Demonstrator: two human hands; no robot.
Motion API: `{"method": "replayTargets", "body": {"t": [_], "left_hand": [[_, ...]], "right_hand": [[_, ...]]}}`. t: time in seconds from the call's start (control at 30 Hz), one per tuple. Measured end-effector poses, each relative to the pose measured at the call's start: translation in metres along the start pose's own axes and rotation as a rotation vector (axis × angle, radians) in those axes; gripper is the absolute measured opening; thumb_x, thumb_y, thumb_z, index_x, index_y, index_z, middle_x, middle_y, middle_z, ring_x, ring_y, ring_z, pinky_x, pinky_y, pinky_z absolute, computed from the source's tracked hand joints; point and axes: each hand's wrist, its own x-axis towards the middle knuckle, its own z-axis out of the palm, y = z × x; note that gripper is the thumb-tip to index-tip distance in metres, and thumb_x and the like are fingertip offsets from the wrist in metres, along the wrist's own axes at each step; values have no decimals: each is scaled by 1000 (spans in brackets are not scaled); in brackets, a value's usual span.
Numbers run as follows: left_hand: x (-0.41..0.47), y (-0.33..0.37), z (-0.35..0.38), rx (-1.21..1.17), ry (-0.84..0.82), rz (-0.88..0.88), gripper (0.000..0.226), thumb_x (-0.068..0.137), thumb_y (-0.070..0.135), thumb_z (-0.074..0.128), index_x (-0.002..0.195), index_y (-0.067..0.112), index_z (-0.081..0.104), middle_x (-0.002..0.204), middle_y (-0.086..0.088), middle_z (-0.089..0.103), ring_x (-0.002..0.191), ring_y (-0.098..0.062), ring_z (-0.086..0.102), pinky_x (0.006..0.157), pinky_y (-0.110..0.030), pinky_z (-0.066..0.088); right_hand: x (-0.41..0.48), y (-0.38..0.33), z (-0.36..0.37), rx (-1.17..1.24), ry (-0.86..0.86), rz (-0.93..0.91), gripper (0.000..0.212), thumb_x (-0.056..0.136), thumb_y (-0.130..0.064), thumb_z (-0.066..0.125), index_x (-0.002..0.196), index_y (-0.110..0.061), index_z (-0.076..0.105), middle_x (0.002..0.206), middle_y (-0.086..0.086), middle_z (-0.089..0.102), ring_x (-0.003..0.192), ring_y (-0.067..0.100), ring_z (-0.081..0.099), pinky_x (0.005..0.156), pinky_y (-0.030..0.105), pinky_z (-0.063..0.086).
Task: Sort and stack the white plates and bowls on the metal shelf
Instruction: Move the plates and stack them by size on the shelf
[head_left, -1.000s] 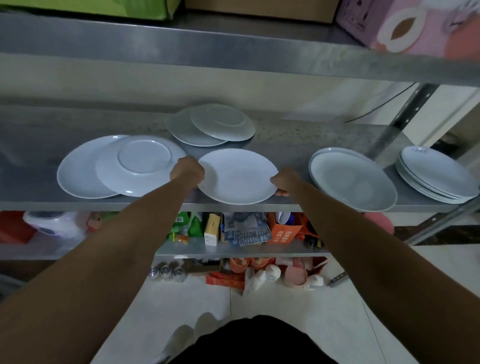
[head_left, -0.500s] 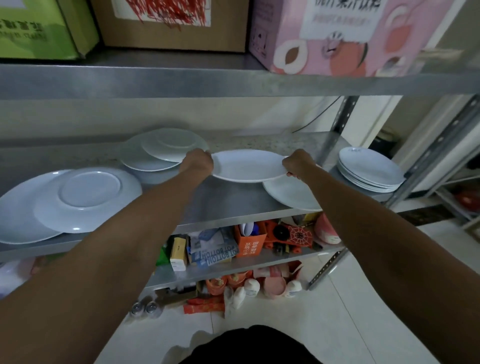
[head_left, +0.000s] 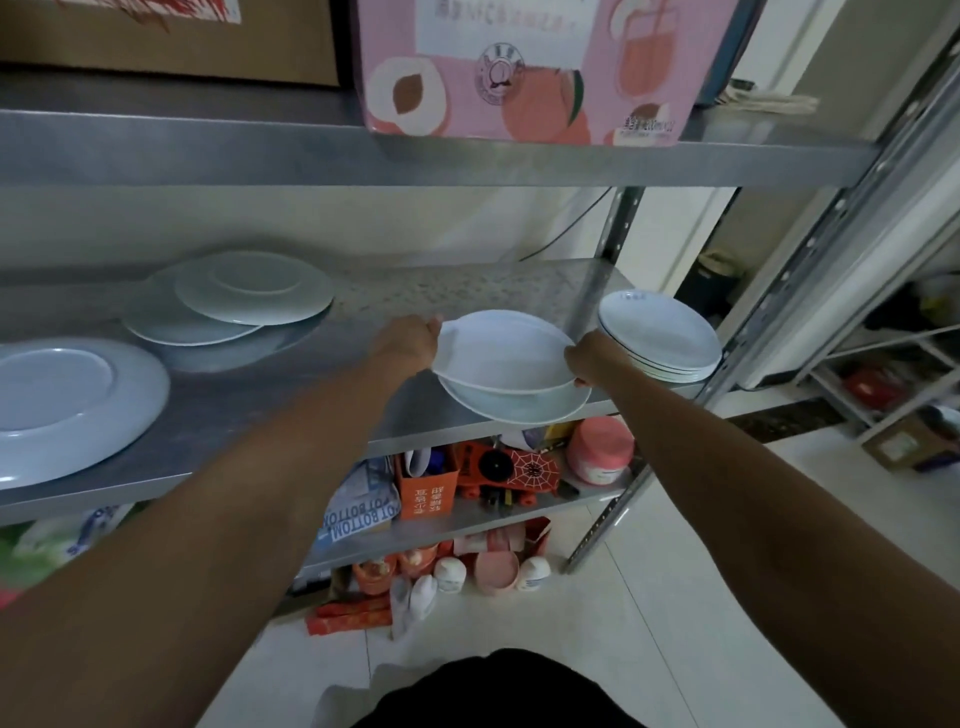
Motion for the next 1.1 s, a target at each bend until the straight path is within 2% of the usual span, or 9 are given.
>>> {"method": "replayTargets", "body": {"t": [0.17, 0.33, 0.4, 0.5, 0.6, 0.7, 0.77, 0.9, 1.1], "left_hand": [[-1, 2, 6, 96, -30, 8, 72, 101, 47, 13, 112, -3, 64, 113, -26, 66, 106, -37, 63, 97, -40, 47], [-3, 4, 8, 178, -44, 1, 70, 101, 48, 15, 116, -3, 62, 114, -23, 67, 106, -37, 64, 94, -40, 46], [-1, 5, 7, 177, -50, 9, 70, 102, 47, 14, 113, -3, 62, 103, -22, 69, 98, -36, 65, 92, -39, 47], [1, 2, 4, 178, -67, 21, 71, 102, 47, 14, 102, -3, 65, 61, -11, 56, 59, -24, 57, 81, -35, 49], [1, -7, -4, 159, -55, 37, 71, 102, 46, 17, 96, -4, 67, 57, -8, 51, 53, -22, 53, 77, -33, 49], [-2, -27, -25, 213, 21, 31, 65, 103, 41, 20, 108, -5, 65, 92, -22, 68, 91, -35, 65, 90, -39, 47], [-6, -53, -44, 254, 104, -9, 58, 103, 37, 23, 113, -5, 62, 117, -27, 63, 110, -39, 60, 90, -42, 46], [-30, -129, -84, 222, 209, -194, 57, 101, 43, 24, 123, 2, 57, 128, -22, 58, 120, -37, 55, 95, -43, 44], [-96, -255, -137, 321, 286, -471, 53, 101, 41, 26, 136, 7, 46, 143, -18, 44, 132, -35, 41, 107, -41, 34]], "right_hand": [[-3, 5, 10, -22, -35, -2, 30, 93, -11, 41, 117, 2, 54, 63, 5, 55, 85, 30, 68, 85, 44, 57], [-4, 7, 16, -59, -53, 14, 34, 92, -9, 40, 121, 2, 54, 107, 17, 66, 99, 33, 66, 89, 43, 56], [-4, 6, 16, -86, -56, 19, 34, 92, -9, 41, 122, 2, 53, 101, 16, 67, 97, 32, 68, 88, 43, 56], [-6, 5, 13, -176, -58, 6, 32, 92, -8, 42, 119, 1, 55, 85, 13, 66, 90, 30, 69, 84, 40, 58], [-10, -8, 5, -416, -22, -79, 30, 91, -11, 46, 117, -3, 59, 107, 13, 68, 100, 29, 66, 78, 34, 53], [-15, -39, 0, -595, 77, -182, 30, 91, -14, 47, 118, -5, 59, 114, 12, 65, 105, 29, 62, 72, 32, 42], [-19, -68, 4, -588, 124, -230, 30, 92, -13, 46, 117, -5, 60, 115, 13, 65, 107, 29, 62, 79, 33, 45], [-38, -145, 37, -531, 118, -374, 27, 88, -10, 47, 107, -5, 66, 112, 12, 67, 104, 29, 64, 84, 30, 47], [-100, -255, 124, -504, -18, -653, 37, 96, -25, 41, 128, -10, 53, 134, 11, 54, 123, 29, 52, 100, 36, 41]]}}
